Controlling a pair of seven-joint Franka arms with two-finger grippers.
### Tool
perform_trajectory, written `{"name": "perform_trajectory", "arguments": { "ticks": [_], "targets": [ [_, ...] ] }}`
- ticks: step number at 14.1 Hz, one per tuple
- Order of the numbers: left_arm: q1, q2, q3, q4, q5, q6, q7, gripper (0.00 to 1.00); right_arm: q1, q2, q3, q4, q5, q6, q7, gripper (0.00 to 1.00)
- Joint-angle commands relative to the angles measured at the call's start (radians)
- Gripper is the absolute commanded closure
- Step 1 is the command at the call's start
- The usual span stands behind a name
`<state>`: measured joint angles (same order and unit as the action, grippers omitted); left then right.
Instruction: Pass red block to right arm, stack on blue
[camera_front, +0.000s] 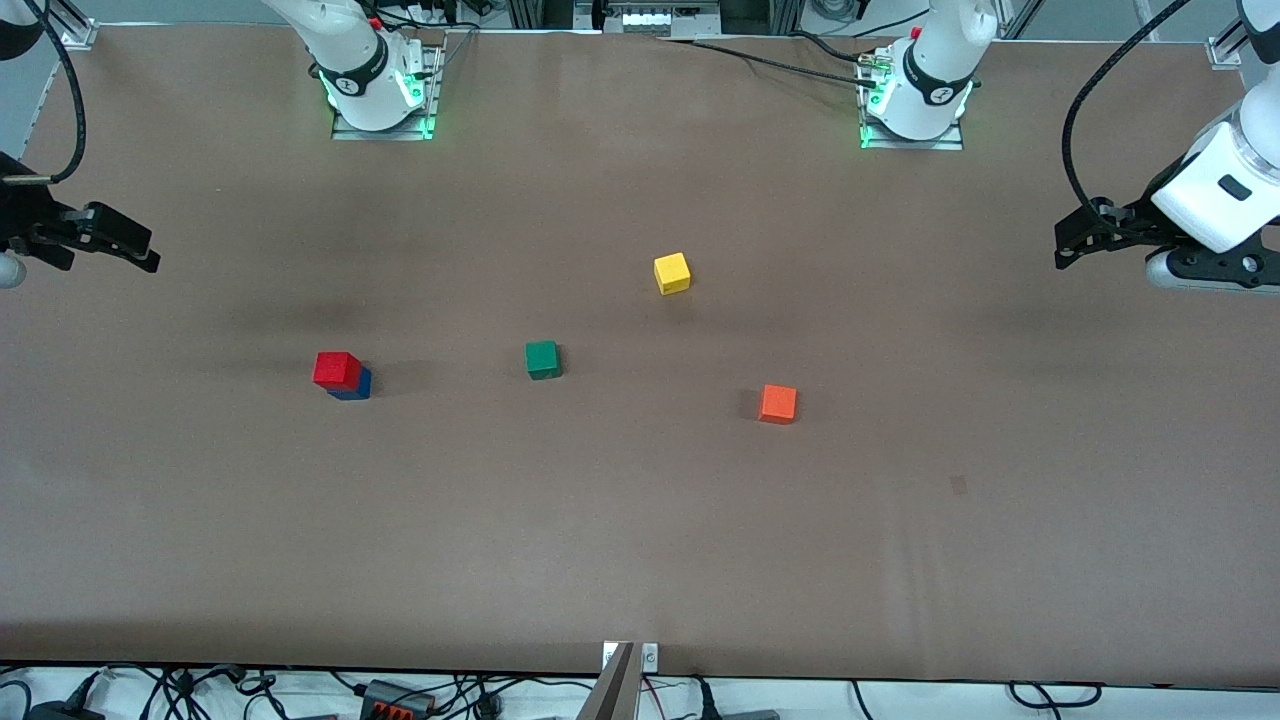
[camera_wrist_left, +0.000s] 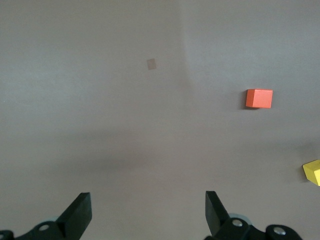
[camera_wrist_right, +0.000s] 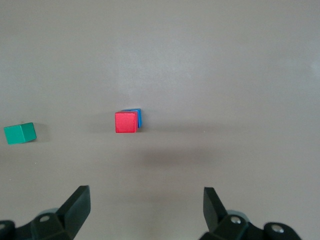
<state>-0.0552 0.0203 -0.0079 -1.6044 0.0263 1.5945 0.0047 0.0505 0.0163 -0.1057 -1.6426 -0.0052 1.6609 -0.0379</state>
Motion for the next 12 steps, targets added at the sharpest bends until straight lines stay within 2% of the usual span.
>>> {"name": "perform_trajectory", "arguments": {
  "ticks": [1, 12],
  "targets": [
    [0.000, -0.005, 0.000, 0.014, -0.016, -0.016, 0.014, 0.00, -0.004, -0.029, 0.003, -0.033, -0.016, 0.014, -0.008, 0.00],
    [0.000, -0.005, 0.000, 0.014, -0.016, -0.014, 0.014, 0.00, -0.009, -0.027, 0.000, -0.034, -0.016, 0.013, -0.022, 0.00]
  ]
}}
